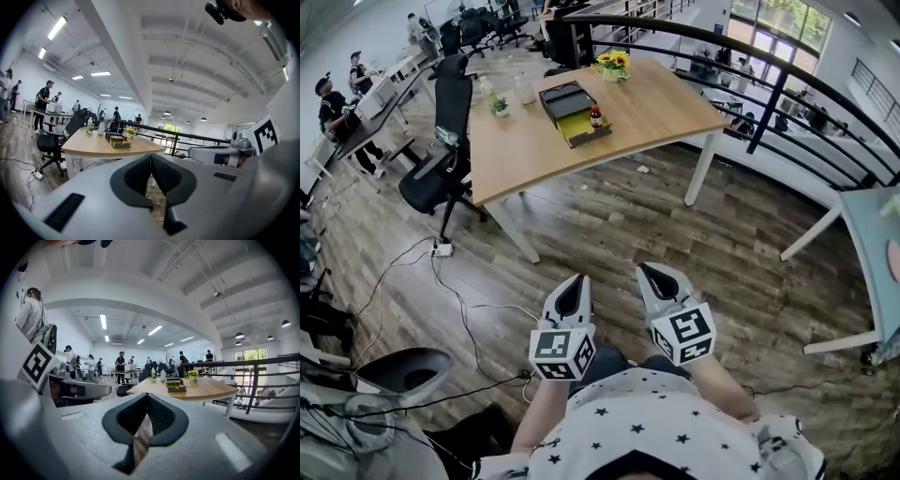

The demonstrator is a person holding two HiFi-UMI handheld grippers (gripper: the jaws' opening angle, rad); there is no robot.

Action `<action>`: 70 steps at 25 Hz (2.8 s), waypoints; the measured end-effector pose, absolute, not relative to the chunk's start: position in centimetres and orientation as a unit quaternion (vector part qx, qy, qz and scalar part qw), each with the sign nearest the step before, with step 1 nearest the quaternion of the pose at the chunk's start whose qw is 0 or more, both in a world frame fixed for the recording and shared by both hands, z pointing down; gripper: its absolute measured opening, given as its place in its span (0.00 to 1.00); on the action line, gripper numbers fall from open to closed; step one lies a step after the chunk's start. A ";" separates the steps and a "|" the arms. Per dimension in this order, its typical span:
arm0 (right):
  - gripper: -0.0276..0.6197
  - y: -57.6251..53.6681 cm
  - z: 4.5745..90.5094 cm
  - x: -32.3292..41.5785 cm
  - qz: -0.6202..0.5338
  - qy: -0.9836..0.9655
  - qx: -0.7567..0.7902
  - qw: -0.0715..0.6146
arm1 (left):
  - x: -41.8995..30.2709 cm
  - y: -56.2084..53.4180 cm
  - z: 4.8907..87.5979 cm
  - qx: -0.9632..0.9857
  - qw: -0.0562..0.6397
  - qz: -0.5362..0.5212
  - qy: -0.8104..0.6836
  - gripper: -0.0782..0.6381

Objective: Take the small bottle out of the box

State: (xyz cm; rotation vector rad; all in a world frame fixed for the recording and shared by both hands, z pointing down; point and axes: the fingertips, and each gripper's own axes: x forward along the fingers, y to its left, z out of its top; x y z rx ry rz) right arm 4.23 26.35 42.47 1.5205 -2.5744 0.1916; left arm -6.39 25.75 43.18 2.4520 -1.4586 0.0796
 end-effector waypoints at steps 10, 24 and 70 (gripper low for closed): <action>0.05 25.7 42.6 3.8 0.067 -0.856 0.507 0.073 | -6.9 25.2 43.4 0.847 0.150 0.031 -0.509 0.11; 0.12 18.1 43.4 3.4 0.089 -0.867 0.485 0.065 | -6.9 17.5 44.1 0.856 0.145 0.028 -0.496 0.12; 0.38 -18.6 42.8 1.7 0.094 -0.865 0.483 0.101 | -9.5 -18.7 43.7 0.858 0.173 0.021 -0.484 0.36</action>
